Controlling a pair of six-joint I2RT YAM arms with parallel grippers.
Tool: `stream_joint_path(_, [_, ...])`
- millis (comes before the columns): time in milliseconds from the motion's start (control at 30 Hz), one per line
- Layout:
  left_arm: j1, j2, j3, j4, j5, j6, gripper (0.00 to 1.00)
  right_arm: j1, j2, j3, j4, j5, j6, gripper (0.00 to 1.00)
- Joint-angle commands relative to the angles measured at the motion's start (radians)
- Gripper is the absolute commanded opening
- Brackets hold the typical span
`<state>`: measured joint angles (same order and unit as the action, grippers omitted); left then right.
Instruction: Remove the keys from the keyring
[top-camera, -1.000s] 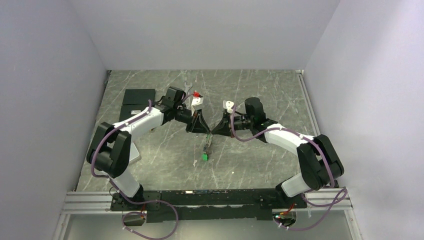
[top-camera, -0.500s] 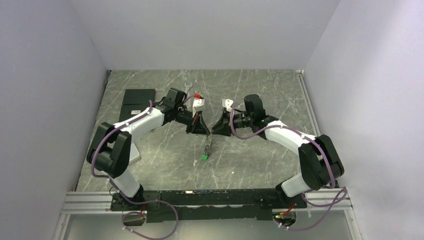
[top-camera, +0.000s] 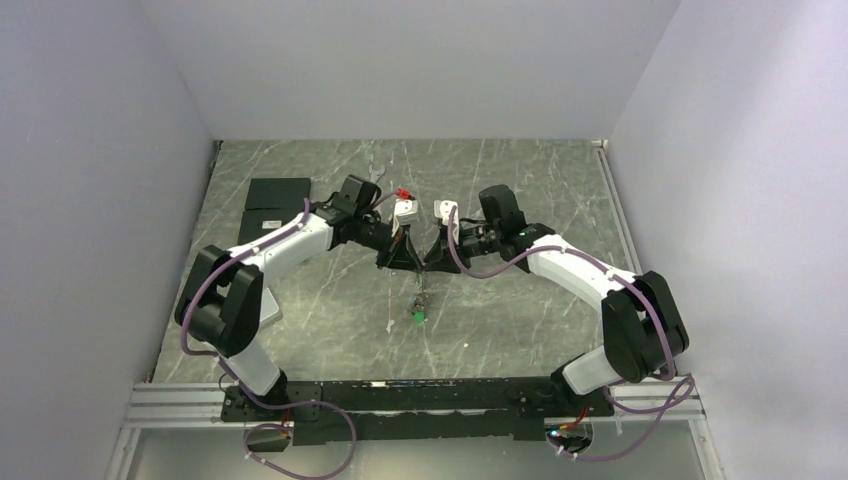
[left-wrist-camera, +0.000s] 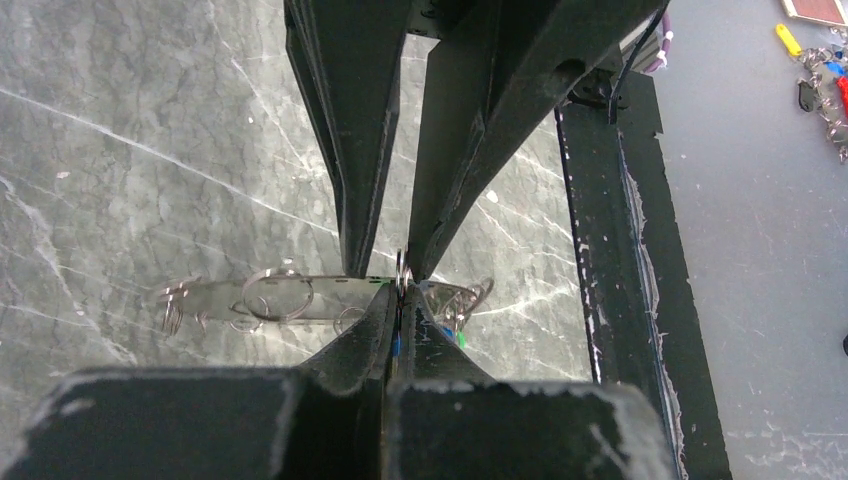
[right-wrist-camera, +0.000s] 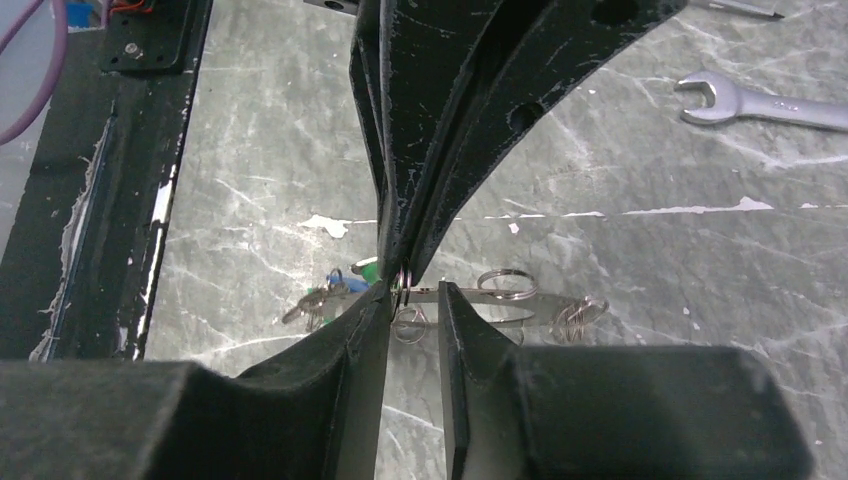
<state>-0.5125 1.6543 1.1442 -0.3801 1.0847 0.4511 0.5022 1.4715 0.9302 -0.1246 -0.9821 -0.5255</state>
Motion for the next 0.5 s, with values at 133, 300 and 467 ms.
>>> stream_joint_path(133, [-0.015,0.019,0.037,-0.028,-0.032,0.015,0.0,0.018,-0.019,0.055,-0.036,0.04,-0.058,0.11])
stream_joint_path(300, [-0.007,0.024,0.048,-0.064,-0.038,0.01,0.1,0.018,-0.024,0.047,-0.017,0.034,-0.057,0.0])
stream_joint_path(467, [0.014,0.008,0.012,-0.054,-0.026,-0.001,0.26,0.018,-0.033,0.015,0.036,0.018,-0.031,0.0])
